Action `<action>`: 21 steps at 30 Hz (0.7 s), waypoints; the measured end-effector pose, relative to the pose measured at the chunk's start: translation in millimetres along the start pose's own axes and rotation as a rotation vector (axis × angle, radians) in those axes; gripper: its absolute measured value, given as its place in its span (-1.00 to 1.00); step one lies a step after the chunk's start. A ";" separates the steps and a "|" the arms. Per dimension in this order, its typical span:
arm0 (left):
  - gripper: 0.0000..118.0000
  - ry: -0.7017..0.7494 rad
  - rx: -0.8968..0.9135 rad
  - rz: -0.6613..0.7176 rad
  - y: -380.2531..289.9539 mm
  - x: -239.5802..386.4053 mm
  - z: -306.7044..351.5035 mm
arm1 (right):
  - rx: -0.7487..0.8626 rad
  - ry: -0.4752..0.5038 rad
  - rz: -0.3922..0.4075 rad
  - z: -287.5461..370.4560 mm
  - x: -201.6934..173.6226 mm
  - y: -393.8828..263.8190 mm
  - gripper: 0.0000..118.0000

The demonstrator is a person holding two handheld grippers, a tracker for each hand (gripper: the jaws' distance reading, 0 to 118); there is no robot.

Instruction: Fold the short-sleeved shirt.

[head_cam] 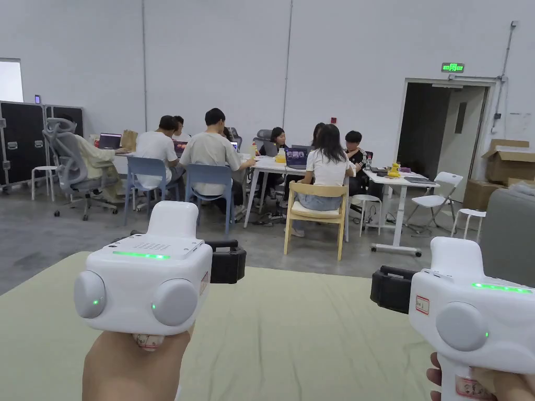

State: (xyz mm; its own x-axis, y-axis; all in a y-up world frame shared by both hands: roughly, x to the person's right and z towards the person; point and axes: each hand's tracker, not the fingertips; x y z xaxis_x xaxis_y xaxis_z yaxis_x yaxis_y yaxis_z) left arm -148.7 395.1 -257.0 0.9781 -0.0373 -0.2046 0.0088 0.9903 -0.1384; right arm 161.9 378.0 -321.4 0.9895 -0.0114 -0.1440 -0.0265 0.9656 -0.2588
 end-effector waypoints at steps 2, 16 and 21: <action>1.00 -0.003 -0.005 0.001 0.9 0.2 1.0 | -0.016 0.045 -0.055 1.6 3.0 0.6 1.00; 1.00 -0.009 -0.006 0.001 -0.8 0.1 -2.5 | -0.011 0.023 -0.060 0.7 4.3 2.7 1.00; 1.00 -0.007 -0.004 0.000 -0.2 0.7 -1.2 | -0.007 0.024 -0.060 3.2 4.3 3.1 1.00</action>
State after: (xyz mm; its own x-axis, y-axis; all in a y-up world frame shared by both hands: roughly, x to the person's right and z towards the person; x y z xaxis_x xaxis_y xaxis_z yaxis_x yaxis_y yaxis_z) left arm -148.3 394.7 -258.3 0.9796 -0.0360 -0.1976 0.0077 0.9898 -0.1421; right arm 166.5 381.8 -319.7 0.9857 -0.0755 -0.1506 0.0318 0.9612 -0.2740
